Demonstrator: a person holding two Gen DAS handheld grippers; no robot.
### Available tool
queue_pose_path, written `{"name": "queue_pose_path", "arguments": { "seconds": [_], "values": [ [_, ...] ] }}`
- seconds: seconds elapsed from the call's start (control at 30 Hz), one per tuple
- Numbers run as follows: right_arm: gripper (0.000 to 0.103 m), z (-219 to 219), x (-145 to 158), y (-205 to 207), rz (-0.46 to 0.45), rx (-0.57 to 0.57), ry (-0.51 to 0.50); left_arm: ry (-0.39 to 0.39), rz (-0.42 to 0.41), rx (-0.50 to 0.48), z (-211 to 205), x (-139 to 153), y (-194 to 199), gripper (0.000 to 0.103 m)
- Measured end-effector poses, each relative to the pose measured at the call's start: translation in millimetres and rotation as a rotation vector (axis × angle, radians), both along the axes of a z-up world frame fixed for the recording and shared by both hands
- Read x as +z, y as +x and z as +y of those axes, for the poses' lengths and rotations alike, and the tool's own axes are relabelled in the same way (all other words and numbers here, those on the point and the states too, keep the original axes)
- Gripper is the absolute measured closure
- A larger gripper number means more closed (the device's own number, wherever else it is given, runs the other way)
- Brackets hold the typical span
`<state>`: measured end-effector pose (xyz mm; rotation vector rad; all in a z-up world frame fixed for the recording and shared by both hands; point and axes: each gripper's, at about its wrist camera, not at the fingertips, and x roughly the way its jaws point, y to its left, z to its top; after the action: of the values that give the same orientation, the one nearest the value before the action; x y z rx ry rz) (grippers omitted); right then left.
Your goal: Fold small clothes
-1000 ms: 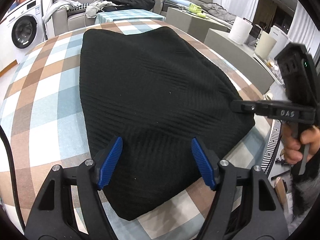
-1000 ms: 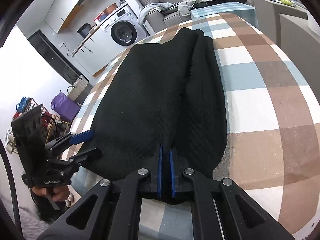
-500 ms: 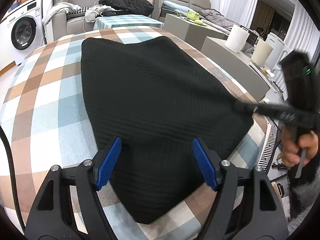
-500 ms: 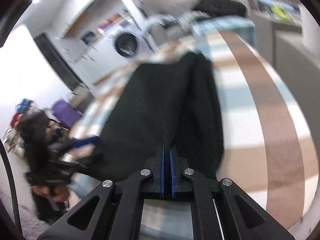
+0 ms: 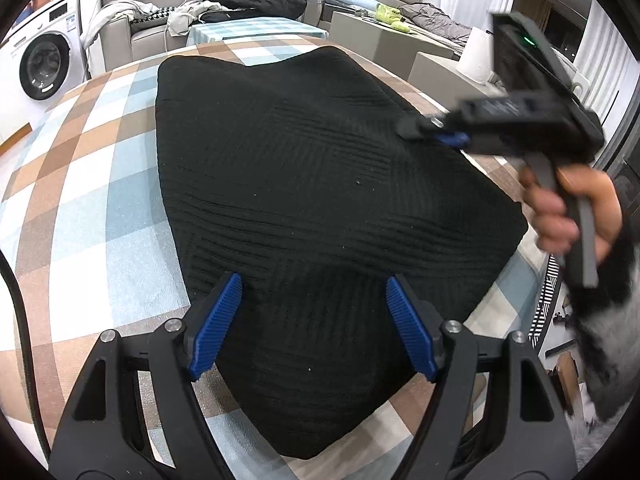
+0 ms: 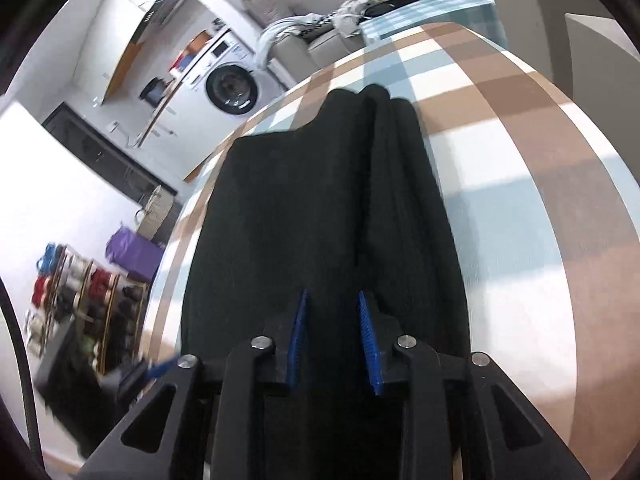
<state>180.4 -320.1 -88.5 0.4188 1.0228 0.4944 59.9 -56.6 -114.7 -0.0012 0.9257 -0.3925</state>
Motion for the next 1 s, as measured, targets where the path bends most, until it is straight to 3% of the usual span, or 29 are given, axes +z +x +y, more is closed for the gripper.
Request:
{"name": "queue_pose_path", "arguments": {
  "seconds": [0.07, 0.13, 0.2, 0.3, 0.5, 0.63, 0.67, 0.7, 0.8, 0.9, 1.0],
  "values": [
    [0.093, 7.5, 9.1, 9.7, -0.045, 0.008, -0.043, 0.000, 0.000, -0.003, -0.3, 0.3, 0.2, 0.030],
    [0.094, 10.7, 26.2, 9.5, -0.127, 0.027, -0.047, -0.002, 0.002, -0.005, 0.9, 0.1, 1.3, 0.030],
    [0.094, 12.3, 30.4, 8.8, -0.142, 0.032, -0.115, -0.007, 0.002, -0.007, 1.4, 0.4, 1.2, 0.030],
    [0.093, 8.4, 10.1, 19.3, -0.045, 0.032, -0.154, -0.010, 0.003, -0.013, 2.3, 0.6, 1.2, 0.030],
    [0.075, 5.9, 15.4, 40.0, -0.055, 0.005, -0.081, -0.050, -0.003, 0.001, 12.3, 9.7, 2.3, 0.030],
    [0.077, 16.8, 12.0, 69.6, -0.050, -0.019, -0.098, -0.045, -0.020, 0.048, 20.4, 14.0, 12.8, 0.030],
    [0.082, 19.6, 13.0, 71.1, -0.061, -0.024, -0.118, -0.045, -0.021, 0.057, 22.3, 14.7, 14.0, 0.030],
    [0.094, 21.0, 16.6, 72.6, -0.087, -0.020, -0.117, -0.047, -0.023, 0.068, 24.9, 15.0, 16.2, 0.030],
    [0.094, 14.1, 33.6, 64.9, -0.172, -0.040, -0.112, -0.051, -0.015, 0.117, 35.9, 13.7, 24.0, 0.030],
    [0.094, 9.2, 19.7, 72.4, -0.097, -0.044, -0.167, -0.081, 0.003, 0.155, 48.1, 10.4, 29.9, 0.030],
    [0.087, 3.9, 14.4, 68.9, -0.055, -0.042, -0.138, -0.085, 0.018, 0.190, 57.2, 7.7, 34.8, 0.030]
  ]
}}
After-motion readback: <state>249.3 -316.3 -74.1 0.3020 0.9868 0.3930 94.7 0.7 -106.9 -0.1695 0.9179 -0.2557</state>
